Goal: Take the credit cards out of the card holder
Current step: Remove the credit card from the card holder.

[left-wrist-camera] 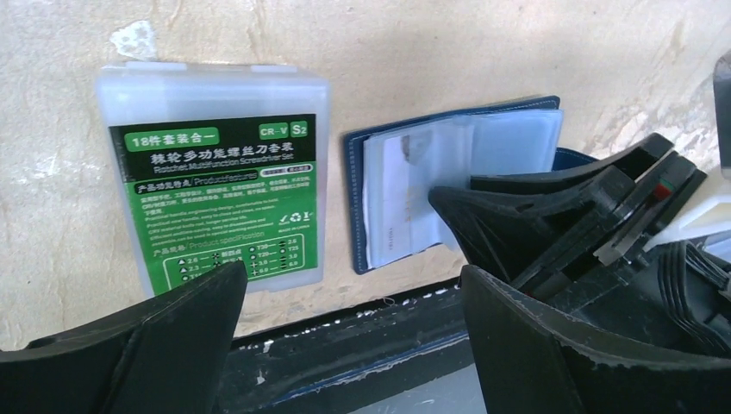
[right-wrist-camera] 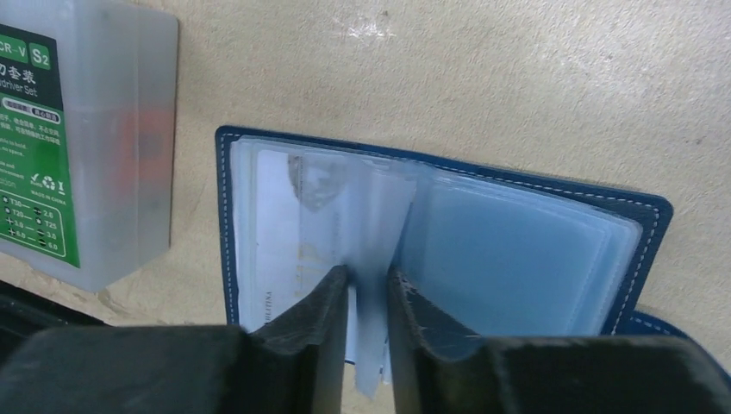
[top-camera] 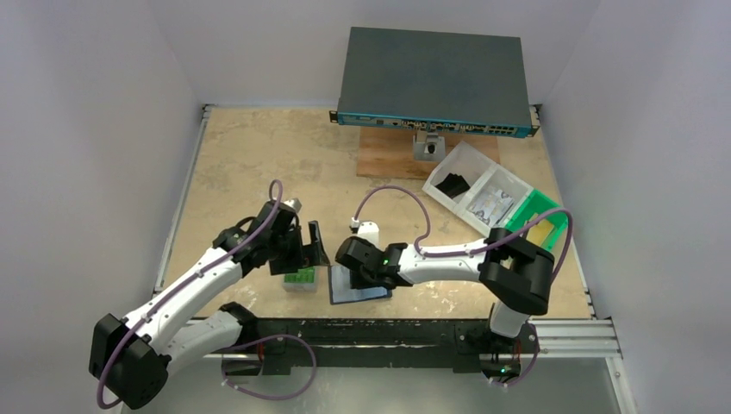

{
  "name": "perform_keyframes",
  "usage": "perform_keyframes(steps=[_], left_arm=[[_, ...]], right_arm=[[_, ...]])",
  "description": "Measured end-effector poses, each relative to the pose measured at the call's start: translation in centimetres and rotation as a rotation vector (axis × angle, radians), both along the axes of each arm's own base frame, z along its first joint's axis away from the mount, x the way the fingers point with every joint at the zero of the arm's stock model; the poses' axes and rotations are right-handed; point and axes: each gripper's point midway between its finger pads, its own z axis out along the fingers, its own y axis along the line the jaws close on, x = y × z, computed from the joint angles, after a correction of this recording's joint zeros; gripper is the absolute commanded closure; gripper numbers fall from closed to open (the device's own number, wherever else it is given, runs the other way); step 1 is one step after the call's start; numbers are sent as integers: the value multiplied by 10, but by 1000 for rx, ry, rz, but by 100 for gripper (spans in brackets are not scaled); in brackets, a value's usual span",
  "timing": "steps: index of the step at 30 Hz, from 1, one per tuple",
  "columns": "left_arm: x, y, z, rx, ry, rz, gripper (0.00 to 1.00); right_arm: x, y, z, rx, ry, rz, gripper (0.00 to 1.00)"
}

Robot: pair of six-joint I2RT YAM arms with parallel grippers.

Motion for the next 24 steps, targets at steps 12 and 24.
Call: perform_keyframes(steps=[12, 24], left_arm=[[-5, -26, -1, -79, 34, -100, 63], [-11, -57, -35, -60, 135, -203, 100]], right_arm=[[1, -2, -4, 205, 57, -47, 97], [3, -7, -5, 377, 124, -48, 97]])
